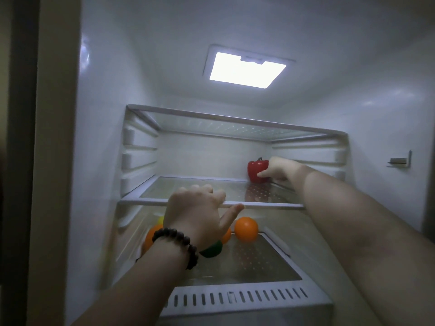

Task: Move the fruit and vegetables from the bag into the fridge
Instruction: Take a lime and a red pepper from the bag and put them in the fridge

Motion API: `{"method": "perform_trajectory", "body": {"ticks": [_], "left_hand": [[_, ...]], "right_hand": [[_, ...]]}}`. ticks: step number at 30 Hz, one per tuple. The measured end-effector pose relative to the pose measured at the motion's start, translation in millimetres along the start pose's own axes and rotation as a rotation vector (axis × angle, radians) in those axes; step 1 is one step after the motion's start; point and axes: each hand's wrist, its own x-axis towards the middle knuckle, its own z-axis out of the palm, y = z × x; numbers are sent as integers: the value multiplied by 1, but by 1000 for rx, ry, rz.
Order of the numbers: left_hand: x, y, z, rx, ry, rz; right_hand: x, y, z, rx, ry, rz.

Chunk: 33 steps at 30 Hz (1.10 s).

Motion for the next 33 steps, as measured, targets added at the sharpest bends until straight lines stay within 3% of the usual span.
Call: {"method": "perform_trajectory", "body": {"ticks": [11, 16, 25, 33], "left_hand": [[-2, -2, -3, -14, -28, -13], [-4, 2, -8, 56, -47, -36], [-68, 33, -41, -133, -186, -145], [-193, 88, -106, -247, -179, -219]], "right_hand": [[-148, -38, 28, 272, 319, -322], [-209, -12, 43, 208, 439, -309], [-296, 35, 70, 323, 385, -219], [-418, 61, 88, 389, 289, -276]]}}
